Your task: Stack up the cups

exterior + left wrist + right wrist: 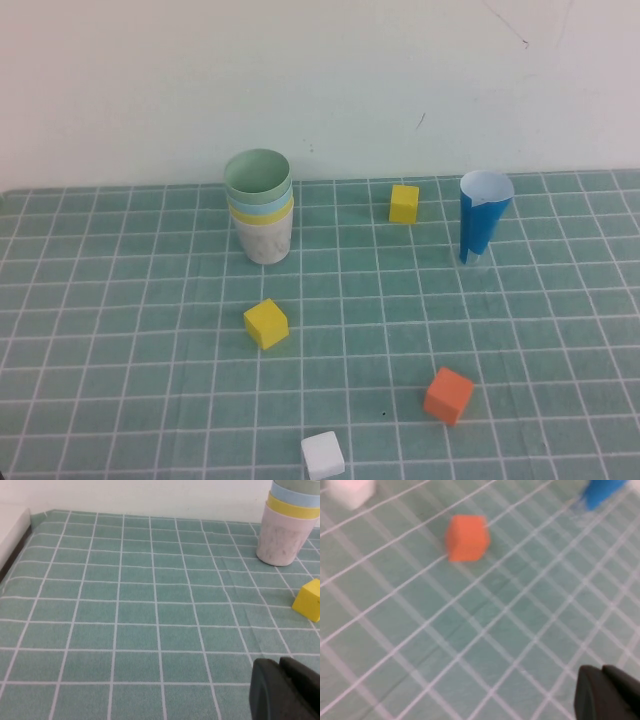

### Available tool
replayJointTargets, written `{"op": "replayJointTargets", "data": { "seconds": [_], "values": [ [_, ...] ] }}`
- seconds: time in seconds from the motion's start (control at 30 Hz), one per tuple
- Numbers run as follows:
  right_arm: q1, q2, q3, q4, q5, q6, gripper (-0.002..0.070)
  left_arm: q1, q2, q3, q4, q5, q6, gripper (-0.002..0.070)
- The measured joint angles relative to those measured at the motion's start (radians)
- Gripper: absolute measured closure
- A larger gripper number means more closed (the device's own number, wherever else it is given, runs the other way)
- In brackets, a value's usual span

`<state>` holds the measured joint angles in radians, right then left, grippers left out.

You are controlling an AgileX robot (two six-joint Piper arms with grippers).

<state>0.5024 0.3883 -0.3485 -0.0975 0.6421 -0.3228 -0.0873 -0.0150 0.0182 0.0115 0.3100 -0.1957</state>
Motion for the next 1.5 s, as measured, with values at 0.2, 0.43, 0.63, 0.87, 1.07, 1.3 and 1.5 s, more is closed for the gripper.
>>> {"op": "replayJointTargets", "data": {
  "seconds": [0.2,0.43,0.63,0.87,1.07,1.3,1.5],
  "values": [
    [-0.254,-0.173,0.125,0.000,-0.146,0.000,0.0678,0.000,0.000,0.000,0.000,0.000,0.000,0.0677],
    [-0.513,-0.361,0.359,0.029,-0.391,0.000,0.0678,0.000,0.000,0.000,0.000,0.000,0.000,0.0677],
    [-0.633,-0.400,0.376,0.042,-0.324,-0.002,0.0678,0.000,0.000,0.000,0.000,0.000,0.002,0.0677],
    [-0.651,-0.402,0.376,0.047,-0.315,-0.002,0.0678,0.000,0.000,0.000,0.000,0.000,0.002,0.0677],
    [-0.640,-0.402,0.376,0.047,-0.316,-0.002,0.0678,0.000,0.000,0.000,0.000,0.000,0.002,0.0677],
    [-0.641,-0.402,0.374,0.049,-0.308,0.045,0.0678,0.000,0.000,0.000,0.000,0.000,0.002,0.0677],
    [-0.641,-0.402,0.374,0.052,-0.299,0.124,0.0678,0.000,0.000,0.000,0.000,0.000,0.002,0.0677]
  ]
}}
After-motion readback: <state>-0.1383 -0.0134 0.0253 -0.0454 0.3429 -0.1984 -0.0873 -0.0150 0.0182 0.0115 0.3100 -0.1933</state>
